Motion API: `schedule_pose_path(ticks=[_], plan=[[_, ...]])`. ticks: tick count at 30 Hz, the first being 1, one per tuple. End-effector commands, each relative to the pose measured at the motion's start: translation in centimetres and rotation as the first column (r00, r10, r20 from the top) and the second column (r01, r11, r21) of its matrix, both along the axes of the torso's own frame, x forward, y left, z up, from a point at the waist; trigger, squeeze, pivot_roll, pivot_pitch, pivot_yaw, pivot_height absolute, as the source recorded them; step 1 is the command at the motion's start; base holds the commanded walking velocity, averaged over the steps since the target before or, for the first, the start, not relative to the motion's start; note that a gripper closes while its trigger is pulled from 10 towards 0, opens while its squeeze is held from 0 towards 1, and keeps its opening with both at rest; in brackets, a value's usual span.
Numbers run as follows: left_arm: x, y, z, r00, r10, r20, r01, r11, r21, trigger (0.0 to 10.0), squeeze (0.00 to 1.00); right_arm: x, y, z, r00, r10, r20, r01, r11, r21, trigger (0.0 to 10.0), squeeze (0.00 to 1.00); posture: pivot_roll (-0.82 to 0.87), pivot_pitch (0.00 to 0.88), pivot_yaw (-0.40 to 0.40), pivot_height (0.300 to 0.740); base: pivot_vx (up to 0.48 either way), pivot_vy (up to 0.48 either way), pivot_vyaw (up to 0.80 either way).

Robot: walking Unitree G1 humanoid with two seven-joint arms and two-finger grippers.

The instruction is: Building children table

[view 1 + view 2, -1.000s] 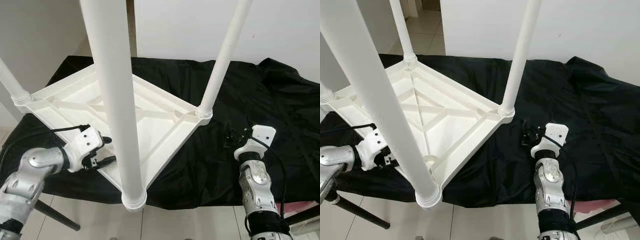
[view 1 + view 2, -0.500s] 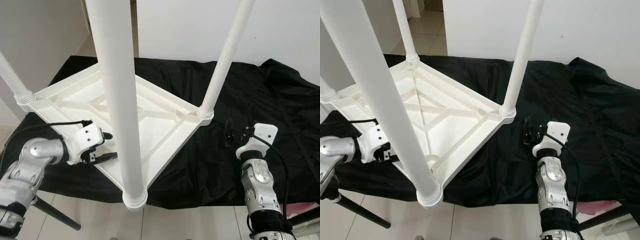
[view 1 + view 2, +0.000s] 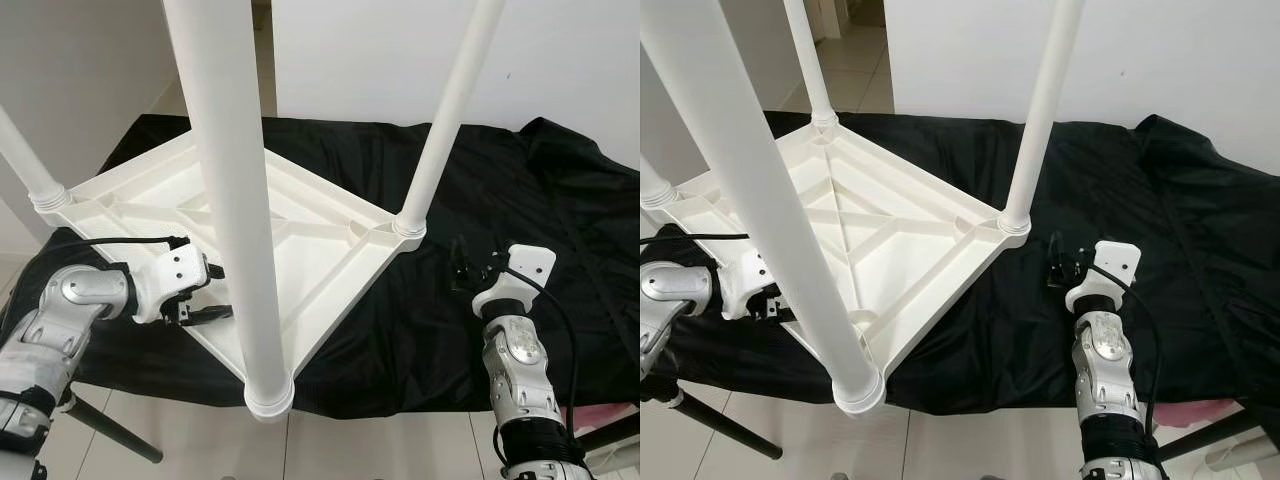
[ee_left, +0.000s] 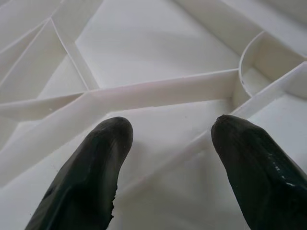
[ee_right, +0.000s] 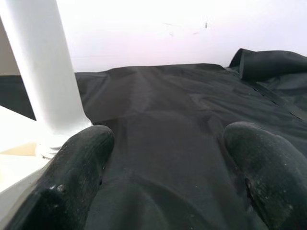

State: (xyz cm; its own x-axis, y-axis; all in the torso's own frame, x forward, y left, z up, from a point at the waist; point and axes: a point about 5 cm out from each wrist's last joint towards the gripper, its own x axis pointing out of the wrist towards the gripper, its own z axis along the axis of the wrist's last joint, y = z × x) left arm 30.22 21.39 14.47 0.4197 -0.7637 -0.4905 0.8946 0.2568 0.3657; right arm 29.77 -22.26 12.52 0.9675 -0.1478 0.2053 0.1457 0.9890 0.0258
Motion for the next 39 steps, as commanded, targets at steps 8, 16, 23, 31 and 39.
schedule_pose_path(ticks=[8,16,23,31,39], plan=[[-1.4,-0.2,1.2,0.99,-0.129,-0.052,0.125,0.989,-0.077,10.0,0.0,0.2,-0.2,-0.1,1.0,-0.012,-0.009,0.012,1.0,0.005,10.0,0.0,-0.02,0.0,0.004,0.74,0.0,0.0,0.0],[-2.0,-0.7,0.5,0.986,-0.147,-0.079,0.142,0.988,-0.056,10.0,0.0,0.5,-0.1,0.1,1.0,0.002,-0.008,-0.002,1.0,0.0,10.0,0.0,-0.01,0.0,-0.011,0.74,0.0,0.0,0.0],[-1.9,-1.1,-0.7,0.982,-0.163,-0.096,0.165,0.986,0.01,10.0,0.0,0.7,-0.2,0.3,1.0,0.004,-0.006,-0.004,1.0,-0.007,10.0,0.0,-0.02,0.0,-0.007,0.74,0.0,0.0,0.0],[-1.2,-1.6,-1.0,0.982,-0.163,-0.093,0.168,0.985,0.051,10.0,0.0,0.6,-0.4,0.3,1.0,-0.002,-0.006,0.002,1.0,-0.008,10.0,0.0,-0.03,0.0,-0.004,0.74,0.0,0.0,0.0],[0.6,-2.3,-1.6,0.989,-0.114,-0.092,0.128,0.978,0.163,10.0,0.0,0.3,-0.4,0.1,1.0,-0.006,-0.008,0.006,1.0,-0.009,10.0,0.0,-0.04,0.005,0.011,0.74,0.0,0.0,0.0]])
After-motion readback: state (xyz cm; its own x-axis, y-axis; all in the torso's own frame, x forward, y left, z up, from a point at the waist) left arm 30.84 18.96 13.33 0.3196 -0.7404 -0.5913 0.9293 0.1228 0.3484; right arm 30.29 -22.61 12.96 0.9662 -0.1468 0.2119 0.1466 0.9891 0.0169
